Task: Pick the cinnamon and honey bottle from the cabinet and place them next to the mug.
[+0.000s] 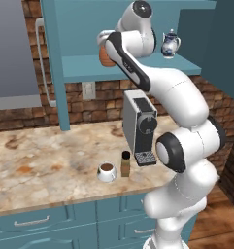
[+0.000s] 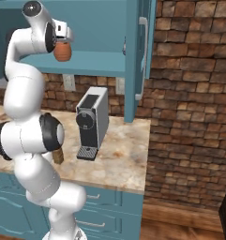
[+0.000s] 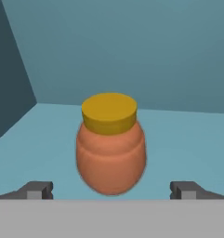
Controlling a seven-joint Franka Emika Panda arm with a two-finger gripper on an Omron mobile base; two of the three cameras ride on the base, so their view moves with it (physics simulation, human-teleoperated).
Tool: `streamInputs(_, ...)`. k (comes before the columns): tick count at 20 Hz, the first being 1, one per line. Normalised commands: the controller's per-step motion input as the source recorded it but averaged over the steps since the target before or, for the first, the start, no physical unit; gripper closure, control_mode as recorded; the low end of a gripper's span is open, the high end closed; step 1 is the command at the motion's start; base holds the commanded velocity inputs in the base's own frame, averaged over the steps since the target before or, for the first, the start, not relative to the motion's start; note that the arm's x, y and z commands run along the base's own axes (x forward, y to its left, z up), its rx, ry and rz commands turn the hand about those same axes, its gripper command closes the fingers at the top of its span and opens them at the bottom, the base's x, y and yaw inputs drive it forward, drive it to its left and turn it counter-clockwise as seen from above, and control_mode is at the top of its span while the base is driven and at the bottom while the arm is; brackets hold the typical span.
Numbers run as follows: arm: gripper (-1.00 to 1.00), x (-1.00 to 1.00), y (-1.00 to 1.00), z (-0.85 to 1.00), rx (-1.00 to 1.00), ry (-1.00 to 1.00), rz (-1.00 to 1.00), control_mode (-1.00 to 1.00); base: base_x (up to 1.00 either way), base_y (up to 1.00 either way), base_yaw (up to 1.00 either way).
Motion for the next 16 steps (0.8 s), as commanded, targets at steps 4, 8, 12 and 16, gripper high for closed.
streamInputs(4,-1.0,0.26,0.04,0.0,0.0,0.01,0.0,-1.0,0.0,0.0,0.0)
streamInputs(8,-1.0,0.28,0.07,0.0,0.0,0.01,0.0,-1.0,0.0,0.0,0.0)
streamInputs(12,-1.0,0.28,0.11,0.0,0.0,0.02,0.0,-1.0,0.0,0.0,0.0)
streamInputs(16,-1.0,0.27,0.08,0.0,0.0,0.02,0.0,-1.0,0.0,0.0,0.0)
